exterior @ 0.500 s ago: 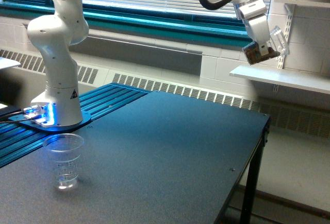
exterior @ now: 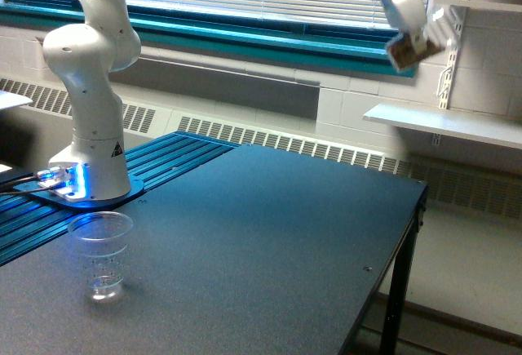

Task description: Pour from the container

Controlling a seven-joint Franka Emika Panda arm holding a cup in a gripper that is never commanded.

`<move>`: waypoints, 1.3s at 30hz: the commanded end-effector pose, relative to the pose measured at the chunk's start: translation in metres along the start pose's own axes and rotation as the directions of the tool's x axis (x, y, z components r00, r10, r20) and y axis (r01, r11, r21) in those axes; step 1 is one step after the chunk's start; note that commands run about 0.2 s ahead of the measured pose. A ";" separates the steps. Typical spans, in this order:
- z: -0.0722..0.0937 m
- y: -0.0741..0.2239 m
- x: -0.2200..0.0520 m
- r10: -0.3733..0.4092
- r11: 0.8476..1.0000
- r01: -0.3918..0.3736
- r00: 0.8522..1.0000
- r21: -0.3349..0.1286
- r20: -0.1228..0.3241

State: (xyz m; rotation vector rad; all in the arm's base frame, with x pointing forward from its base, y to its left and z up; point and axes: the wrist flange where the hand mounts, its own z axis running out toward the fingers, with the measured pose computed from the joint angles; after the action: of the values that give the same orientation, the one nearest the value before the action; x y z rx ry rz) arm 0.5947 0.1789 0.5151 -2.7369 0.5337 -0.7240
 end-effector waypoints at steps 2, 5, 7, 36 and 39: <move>-0.065 -0.010 0.013 -0.002 0.999 0.006 0.995 0.045 -0.105; -0.085 -0.005 0.016 0.002 0.999 0.004 0.991 0.047 -0.137; -0.100 -0.002 0.018 0.008 0.999 0.000 0.987 0.053 -0.160; -0.092 0.135 0.013 0.141 0.986 -0.152 0.977 -0.060 -0.162; -0.094 0.145 0.010 0.154 0.983 -0.168 0.974 -0.070 -0.165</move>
State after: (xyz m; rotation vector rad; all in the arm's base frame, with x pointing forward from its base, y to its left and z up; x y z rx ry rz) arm 0.5243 0.0394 0.5327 -2.7096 0.8304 -0.8409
